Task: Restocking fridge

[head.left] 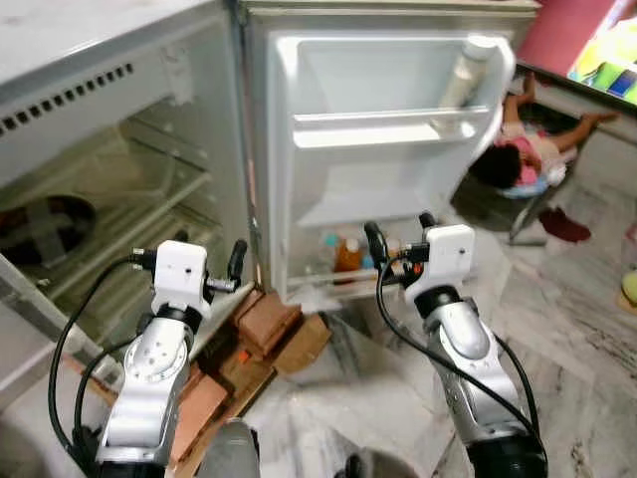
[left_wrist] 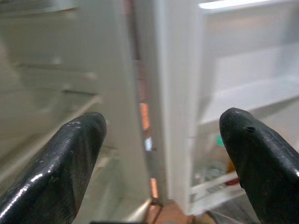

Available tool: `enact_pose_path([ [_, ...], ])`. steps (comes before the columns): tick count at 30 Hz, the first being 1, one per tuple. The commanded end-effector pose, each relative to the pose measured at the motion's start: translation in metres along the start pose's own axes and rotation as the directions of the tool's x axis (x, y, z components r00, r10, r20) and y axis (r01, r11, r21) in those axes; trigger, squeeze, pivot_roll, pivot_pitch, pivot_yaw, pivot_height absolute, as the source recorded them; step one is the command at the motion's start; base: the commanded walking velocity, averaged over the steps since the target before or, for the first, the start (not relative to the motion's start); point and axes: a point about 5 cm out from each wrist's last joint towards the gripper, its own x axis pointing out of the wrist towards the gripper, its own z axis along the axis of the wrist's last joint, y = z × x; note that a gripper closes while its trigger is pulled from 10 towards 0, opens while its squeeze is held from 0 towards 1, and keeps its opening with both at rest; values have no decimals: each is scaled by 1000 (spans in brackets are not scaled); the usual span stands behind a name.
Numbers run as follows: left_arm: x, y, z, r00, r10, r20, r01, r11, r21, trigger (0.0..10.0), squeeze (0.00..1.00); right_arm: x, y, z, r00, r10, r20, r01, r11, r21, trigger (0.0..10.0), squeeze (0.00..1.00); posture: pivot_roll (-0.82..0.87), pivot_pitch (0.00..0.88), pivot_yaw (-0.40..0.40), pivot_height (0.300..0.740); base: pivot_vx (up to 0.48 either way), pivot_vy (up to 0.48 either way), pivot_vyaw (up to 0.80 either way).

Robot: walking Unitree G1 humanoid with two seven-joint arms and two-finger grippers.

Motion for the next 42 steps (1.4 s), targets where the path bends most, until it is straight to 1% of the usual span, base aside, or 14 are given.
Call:
enact_pose_path([
  [1,1,-8,2,999,-37,10,37,999,-7,10000,0,-4,-11,-1,999,-34,-14,34,999,-6,10000,0,70,83,-47,740,0,-472,0],
  [8,2,-7,2,999,-47,10,47,999,-1,10000,0,-4,-14,-6,998,-52,-47,53,998,22,10000,0,73,80,-45,740,0,-472,0],
  [11,2,-6,-1,999,-34,-11,34,999,35,10000,0,-3,-12,-7,998,-41,-52,42,999,7,10000,0,77,78,-47,740,0,-463,0],
  [15,2,-3,-2,999,-27,-17,28,998,50,10000,0,-1,-8,-4,999,-7,-41,6,1000,-17,10000,0,76,78,-48,740,225,-388,0],
  [19,2,-1,-4,999,-24,-28,25,998,56,10000,0,-2,-11,-7,997,-40,-58,43,998,40,10000,0,75,78,-47,740,307,-364,0],
  [24,1,0,-11,998,-15,-65,19,998,60,10000,0,-3,-10,-9,997,-42,-61,45,997,61,10000,0,66,56,-21,740,307,-364,0],
  [27,5,-5,-14,995,-52,-81,59,995,76,10000,0,-2,-12,-8,996,-70,-50,73,996,60,10000,0,56,31,16,740,311,-364,0],
  [32,14,-8,-13,990,-115,-83,121,990,66,10000,0,-2,-17,-17,985,-148,-84,148,989,2,10000,0,26,13,58,740,310,-362,0],
  [34,17,-8,-13,989,-121,-81,127,989,77,10000,0,-4,-20,-20,979,-181,-91,175,982,-65,10000,0,19,11,60,740,307,-364,0],
  [36,20,-8,-12,989,-128,-76,134,988,80,10000,0,-9,-17,-25,973,-185,-137,190,981,27,10000,0,7,16,53,740,307,-364,0],
  [37,21,-9,-12,989,-128,-75,134,988,78,10000,0,-10,-17,-25,972,-188,-139,195,980,44,10000,0,7,16,53,740,307,-364,0],
  [40,20,-10,-12,989,-132,-62,136,989,57,10000,0,-11,-16,-25,982,-137,-129,135,990,-27,10000,0,-3,18,39,740,307,-365,0],
  [41,20,-11,-15,990,-125,-70,129,990,53,10000,0,-10,-12,-25,988,-92,-127,92,996,-6,10000,0,-6,20,28,740,307,-364,0],
  [42,20,-11,-15,990,-125,-70,129,990,53,10000,0,-10,-12,-25,988,-92,-127,92,996,-6,10000,0,-6,20,28,740,307,-364,0],
])
